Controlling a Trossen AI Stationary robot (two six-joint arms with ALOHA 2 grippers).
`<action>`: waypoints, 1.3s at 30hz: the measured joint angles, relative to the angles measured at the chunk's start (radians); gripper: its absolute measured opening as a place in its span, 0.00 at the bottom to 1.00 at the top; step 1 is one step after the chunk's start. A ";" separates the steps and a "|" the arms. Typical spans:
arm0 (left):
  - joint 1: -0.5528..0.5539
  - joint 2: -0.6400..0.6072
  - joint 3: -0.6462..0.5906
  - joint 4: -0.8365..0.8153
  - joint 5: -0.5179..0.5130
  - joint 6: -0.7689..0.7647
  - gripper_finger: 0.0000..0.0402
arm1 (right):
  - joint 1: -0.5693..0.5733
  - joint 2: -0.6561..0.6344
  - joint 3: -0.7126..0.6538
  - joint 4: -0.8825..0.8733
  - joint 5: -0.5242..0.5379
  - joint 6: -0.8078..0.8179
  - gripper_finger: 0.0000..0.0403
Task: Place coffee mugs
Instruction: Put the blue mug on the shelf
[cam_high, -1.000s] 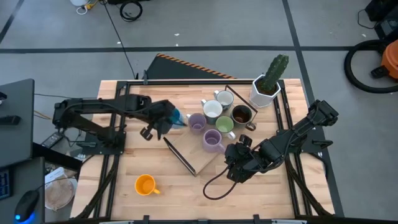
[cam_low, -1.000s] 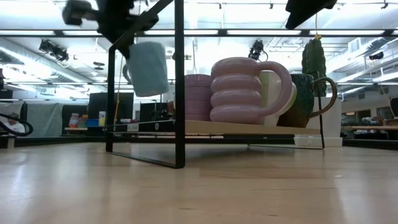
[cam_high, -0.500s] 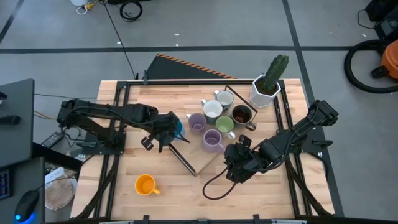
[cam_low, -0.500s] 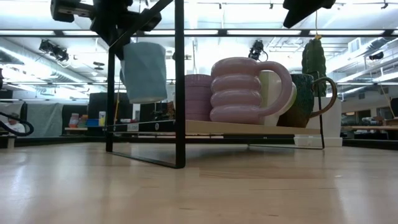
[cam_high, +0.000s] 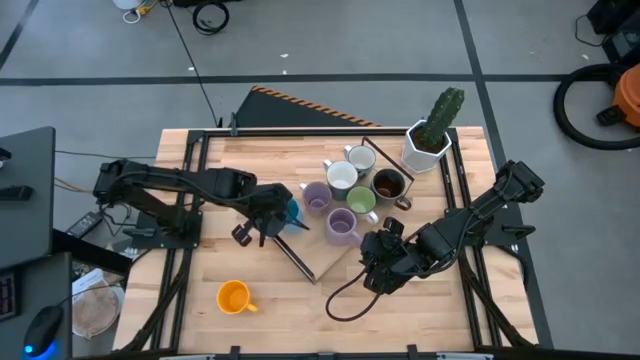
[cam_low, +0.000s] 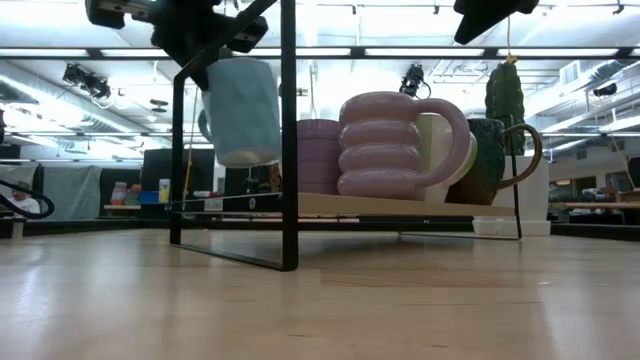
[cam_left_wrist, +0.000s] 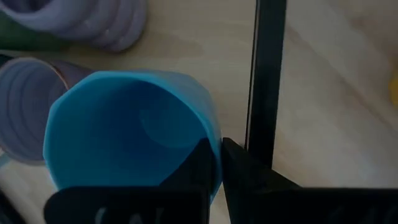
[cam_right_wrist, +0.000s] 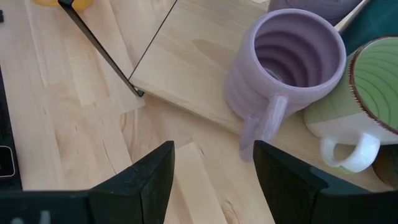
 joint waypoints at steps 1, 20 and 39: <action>0.000 0.009 -0.001 0.015 0.009 -0.013 0.06 | 0.000 0.000 0.000 0.000 0.000 0.000 0.56; -0.032 0.100 -0.001 0.064 -0.004 -0.039 0.06 | 0.001 0.000 0.000 0.013 -0.014 -0.006 0.56; -0.033 0.144 0.002 0.067 0.006 -0.006 0.06 | 0.002 0.000 0.000 0.013 -0.018 -0.008 0.56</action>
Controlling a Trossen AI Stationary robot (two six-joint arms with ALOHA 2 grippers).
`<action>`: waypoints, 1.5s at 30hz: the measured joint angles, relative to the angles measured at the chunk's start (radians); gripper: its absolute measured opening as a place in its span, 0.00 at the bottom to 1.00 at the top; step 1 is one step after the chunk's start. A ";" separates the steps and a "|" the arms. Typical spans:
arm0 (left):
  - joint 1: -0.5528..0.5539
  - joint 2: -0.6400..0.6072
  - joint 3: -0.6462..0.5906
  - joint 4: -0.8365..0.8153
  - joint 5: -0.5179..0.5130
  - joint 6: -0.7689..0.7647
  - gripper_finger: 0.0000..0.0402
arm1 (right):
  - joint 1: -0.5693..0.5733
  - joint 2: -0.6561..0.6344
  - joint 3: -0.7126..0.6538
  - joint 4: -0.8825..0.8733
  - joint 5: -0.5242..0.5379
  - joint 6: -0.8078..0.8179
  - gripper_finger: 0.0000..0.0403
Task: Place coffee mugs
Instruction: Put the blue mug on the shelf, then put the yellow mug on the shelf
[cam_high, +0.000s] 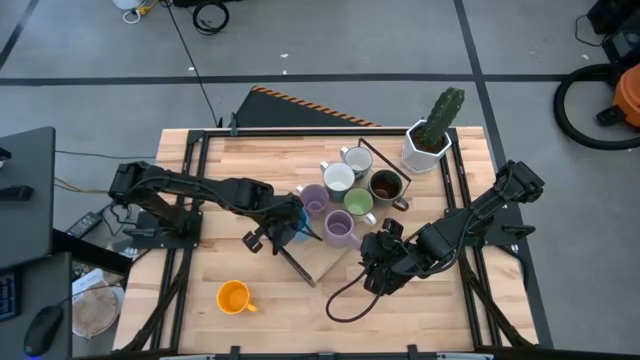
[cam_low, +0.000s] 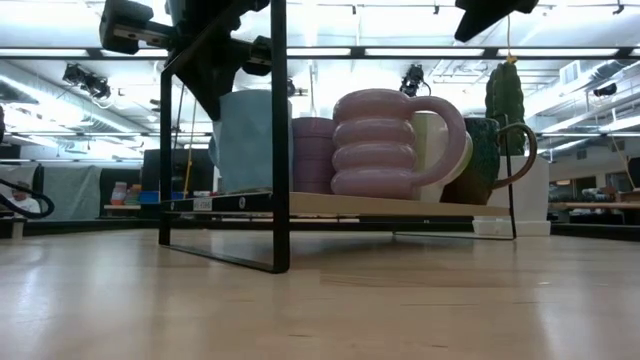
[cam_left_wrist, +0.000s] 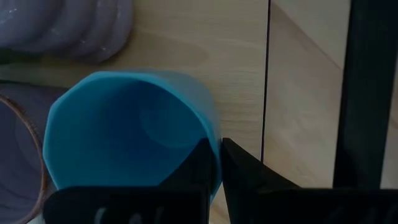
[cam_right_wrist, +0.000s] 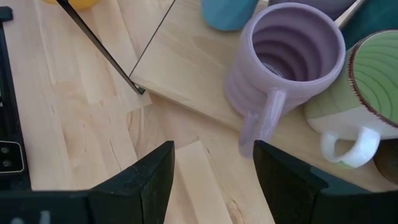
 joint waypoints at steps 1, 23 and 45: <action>0.000 0.002 0.001 -0.001 0.001 0.000 0.06 | 0.000 0.000 0.000 0.000 0.000 -0.001 0.56; 0.000 -0.004 0.000 0.028 -0.005 -0.006 0.24 | 0.000 0.000 0.000 0.000 0.000 0.000 0.56; 0.025 -0.179 0.147 -0.175 -0.018 -0.186 0.17 | 0.042 0.000 0.000 -0.002 0.109 -0.022 0.56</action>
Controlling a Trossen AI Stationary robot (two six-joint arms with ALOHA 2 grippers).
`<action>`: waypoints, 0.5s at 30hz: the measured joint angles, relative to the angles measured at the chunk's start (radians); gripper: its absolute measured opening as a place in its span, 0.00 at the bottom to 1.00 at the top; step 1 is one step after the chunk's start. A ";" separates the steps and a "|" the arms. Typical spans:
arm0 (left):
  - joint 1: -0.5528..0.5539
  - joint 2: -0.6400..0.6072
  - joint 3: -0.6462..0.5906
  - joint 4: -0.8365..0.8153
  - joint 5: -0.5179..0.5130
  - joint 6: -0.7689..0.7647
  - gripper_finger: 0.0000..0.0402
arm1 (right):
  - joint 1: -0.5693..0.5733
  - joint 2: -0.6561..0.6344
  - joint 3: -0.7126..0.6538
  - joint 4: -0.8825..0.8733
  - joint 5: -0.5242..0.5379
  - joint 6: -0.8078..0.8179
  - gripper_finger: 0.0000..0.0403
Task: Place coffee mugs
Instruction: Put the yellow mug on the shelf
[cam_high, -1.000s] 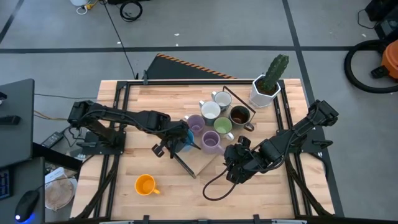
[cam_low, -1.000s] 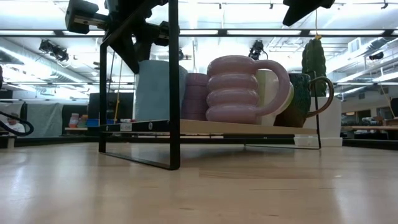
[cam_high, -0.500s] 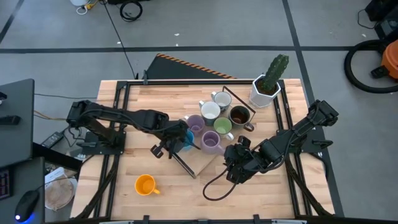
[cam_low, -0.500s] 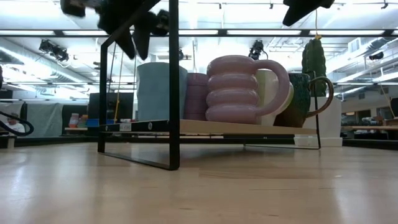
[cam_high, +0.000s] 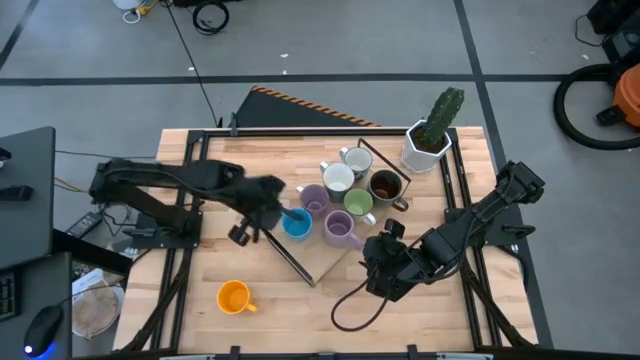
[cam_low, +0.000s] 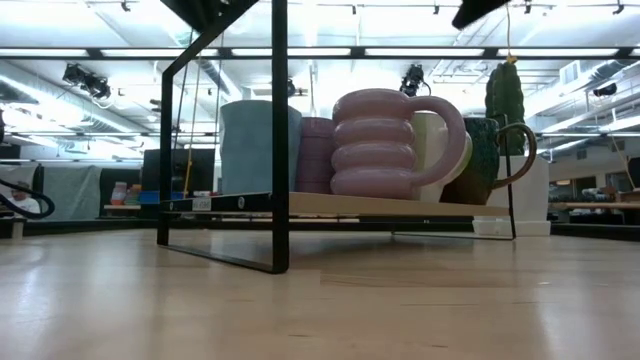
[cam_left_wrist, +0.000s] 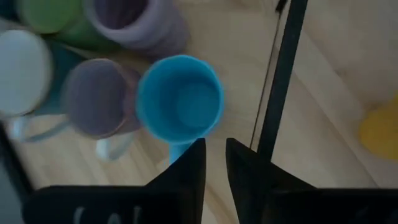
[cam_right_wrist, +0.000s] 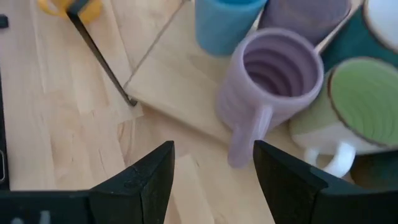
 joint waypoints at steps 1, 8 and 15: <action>0.006 -0.026 0.000 -0.001 0.000 -0.014 0.16 | 0.006 0.000 0.000 0.009 0.018 -0.005 0.56; 0.057 -0.183 -0.081 -0.013 0.237 -0.187 0.14 | 0.023 0.000 0.000 0.156 0.054 -0.135 0.56; -0.109 -0.240 -0.267 0.015 0.303 -0.509 0.14 | 0.023 0.000 0.000 0.218 0.025 -0.229 0.56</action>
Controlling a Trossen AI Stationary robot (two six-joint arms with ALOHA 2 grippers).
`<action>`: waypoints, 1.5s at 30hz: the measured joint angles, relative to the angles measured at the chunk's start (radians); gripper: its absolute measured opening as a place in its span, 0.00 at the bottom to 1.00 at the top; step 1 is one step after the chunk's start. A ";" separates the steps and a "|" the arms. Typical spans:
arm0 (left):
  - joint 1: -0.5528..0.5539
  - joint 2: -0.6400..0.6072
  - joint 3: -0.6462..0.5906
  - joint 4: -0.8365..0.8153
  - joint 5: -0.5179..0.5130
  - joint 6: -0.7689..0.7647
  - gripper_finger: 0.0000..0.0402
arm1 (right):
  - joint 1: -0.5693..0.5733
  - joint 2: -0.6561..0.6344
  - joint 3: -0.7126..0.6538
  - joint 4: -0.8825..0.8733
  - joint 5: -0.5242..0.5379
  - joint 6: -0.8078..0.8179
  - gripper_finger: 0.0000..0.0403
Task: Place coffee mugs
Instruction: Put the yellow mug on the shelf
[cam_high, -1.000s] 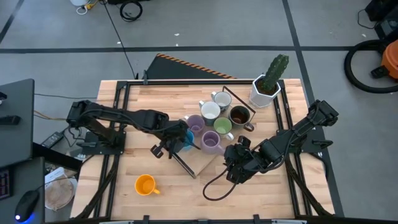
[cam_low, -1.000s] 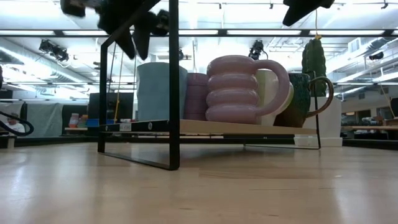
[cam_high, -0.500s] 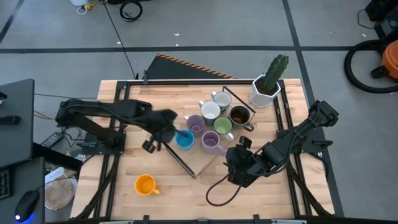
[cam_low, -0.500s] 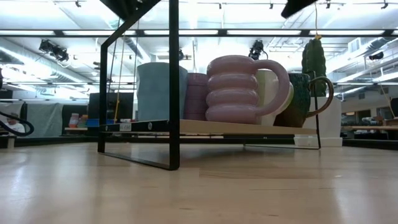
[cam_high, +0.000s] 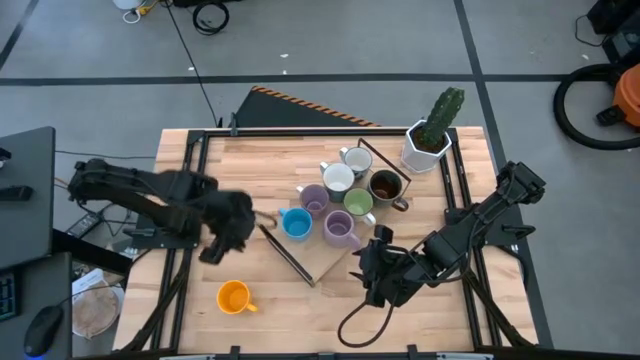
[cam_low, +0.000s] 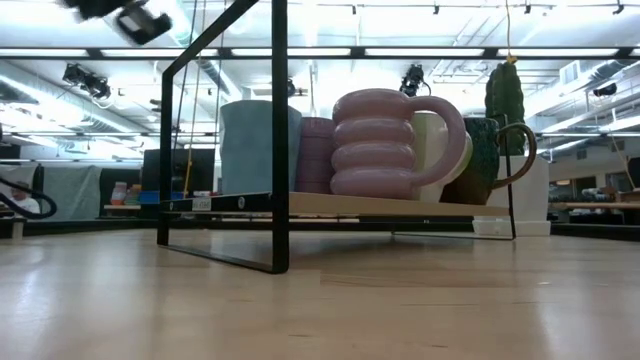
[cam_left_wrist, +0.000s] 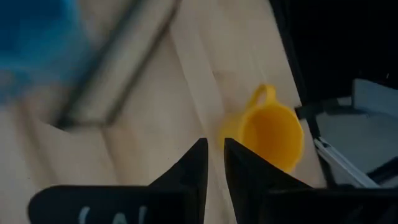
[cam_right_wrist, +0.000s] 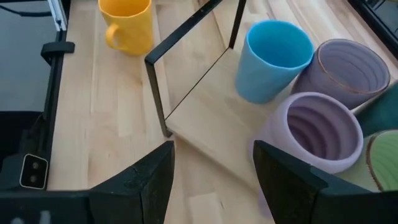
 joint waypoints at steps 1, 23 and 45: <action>-0.035 0.001 -0.021 0.001 -0.006 -0.045 0.14 | 0.000 0.000 0.000 0.001 -0.001 -0.005 0.56; -0.595 0.065 -0.121 0.032 -0.498 -0.853 0.23 | 0.000 0.000 0.000 0.028 -0.010 -0.046 0.56; -0.602 0.330 -0.121 0.083 -0.414 -0.816 0.34 | 0.000 0.000 0.000 0.056 -0.037 -0.064 0.56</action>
